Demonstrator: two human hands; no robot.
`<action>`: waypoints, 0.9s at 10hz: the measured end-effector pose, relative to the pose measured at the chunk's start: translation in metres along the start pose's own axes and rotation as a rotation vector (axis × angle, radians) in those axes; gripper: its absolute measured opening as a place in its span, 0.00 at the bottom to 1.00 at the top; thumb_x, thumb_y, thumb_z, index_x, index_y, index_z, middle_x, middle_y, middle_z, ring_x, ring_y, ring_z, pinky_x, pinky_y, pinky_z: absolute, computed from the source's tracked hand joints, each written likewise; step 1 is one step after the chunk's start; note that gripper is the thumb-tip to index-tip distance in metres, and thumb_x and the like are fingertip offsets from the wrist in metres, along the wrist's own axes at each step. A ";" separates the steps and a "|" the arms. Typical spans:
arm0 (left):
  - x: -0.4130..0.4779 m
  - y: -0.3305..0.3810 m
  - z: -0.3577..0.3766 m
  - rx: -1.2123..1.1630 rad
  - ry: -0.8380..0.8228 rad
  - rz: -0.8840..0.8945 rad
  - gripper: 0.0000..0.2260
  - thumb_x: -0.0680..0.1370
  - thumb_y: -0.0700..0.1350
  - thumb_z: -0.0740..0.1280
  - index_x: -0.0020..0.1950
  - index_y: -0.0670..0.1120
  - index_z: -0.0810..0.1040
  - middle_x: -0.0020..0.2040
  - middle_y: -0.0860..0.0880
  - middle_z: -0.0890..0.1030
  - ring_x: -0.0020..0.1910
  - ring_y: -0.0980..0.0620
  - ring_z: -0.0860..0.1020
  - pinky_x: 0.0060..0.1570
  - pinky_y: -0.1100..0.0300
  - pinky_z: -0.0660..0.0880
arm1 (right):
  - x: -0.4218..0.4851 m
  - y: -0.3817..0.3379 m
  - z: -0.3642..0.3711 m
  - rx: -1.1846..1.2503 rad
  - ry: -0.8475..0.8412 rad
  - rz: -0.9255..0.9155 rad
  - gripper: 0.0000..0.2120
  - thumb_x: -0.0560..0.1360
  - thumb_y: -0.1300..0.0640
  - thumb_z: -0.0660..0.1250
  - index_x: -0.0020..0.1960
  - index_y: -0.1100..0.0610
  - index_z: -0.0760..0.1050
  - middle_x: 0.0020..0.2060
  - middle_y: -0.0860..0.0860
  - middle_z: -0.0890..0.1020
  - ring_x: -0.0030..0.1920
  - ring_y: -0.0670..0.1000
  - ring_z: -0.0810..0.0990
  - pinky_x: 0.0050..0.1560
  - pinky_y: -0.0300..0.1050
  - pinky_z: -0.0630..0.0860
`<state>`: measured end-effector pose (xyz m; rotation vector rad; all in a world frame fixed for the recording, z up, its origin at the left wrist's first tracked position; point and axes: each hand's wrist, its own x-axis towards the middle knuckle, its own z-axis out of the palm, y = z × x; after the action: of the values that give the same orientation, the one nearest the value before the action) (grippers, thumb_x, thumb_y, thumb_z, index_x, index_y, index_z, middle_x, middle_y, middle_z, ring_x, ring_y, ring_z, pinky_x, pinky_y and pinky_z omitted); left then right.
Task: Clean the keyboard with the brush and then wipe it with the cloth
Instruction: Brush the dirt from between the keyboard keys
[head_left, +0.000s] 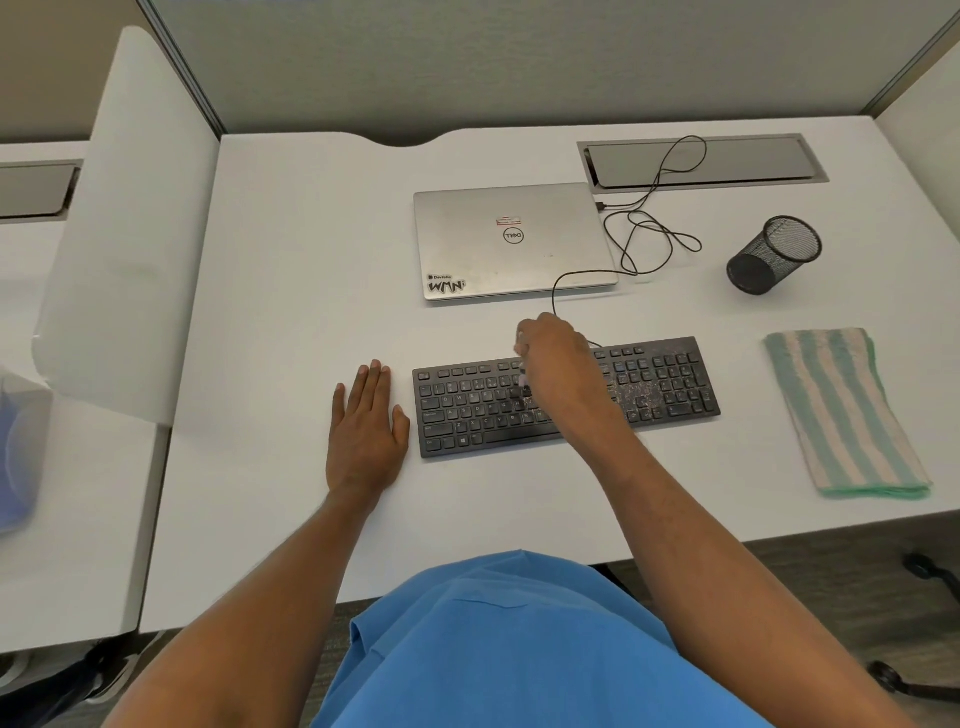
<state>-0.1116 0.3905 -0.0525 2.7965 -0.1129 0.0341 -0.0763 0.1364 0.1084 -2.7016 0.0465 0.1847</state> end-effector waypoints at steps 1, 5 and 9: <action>0.000 0.001 0.000 0.002 0.004 0.006 0.29 0.84 0.51 0.50 0.85 0.42 0.60 0.85 0.46 0.60 0.85 0.51 0.54 0.84 0.47 0.46 | -0.001 -0.003 -0.002 0.135 0.141 0.048 0.13 0.81 0.59 0.61 0.38 0.56 0.70 0.37 0.53 0.78 0.35 0.52 0.82 0.35 0.52 0.81; 0.000 0.000 0.000 -0.012 0.012 0.005 0.29 0.84 0.51 0.51 0.85 0.42 0.60 0.85 0.46 0.60 0.85 0.51 0.55 0.84 0.47 0.46 | -0.005 -0.003 0.004 0.168 0.096 0.076 0.15 0.81 0.59 0.60 0.36 0.58 0.68 0.33 0.54 0.75 0.31 0.51 0.81 0.27 0.48 0.76; 0.000 0.000 0.001 -0.009 0.009 0.005 0.29 0.84 0.51 0.51 0.85 0.42 0.60 0.85 0.46 0.60 0.85 0.51 0.55 0.84 0.48 0.46 | -0.012 -0.006 0.004 0.110 0.046 0.072 0.13 0.82 0.60 0.61 0.39 0.60 0.73 0.33 0.50 0.76 0.32 0.50 0.77 0.30 0.40 0.66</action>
<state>-0.1115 0.3904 -0.0531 2.7867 -0.1176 0.0475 -0.0885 0.1434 0.1093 -2.5963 0.1635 0.1373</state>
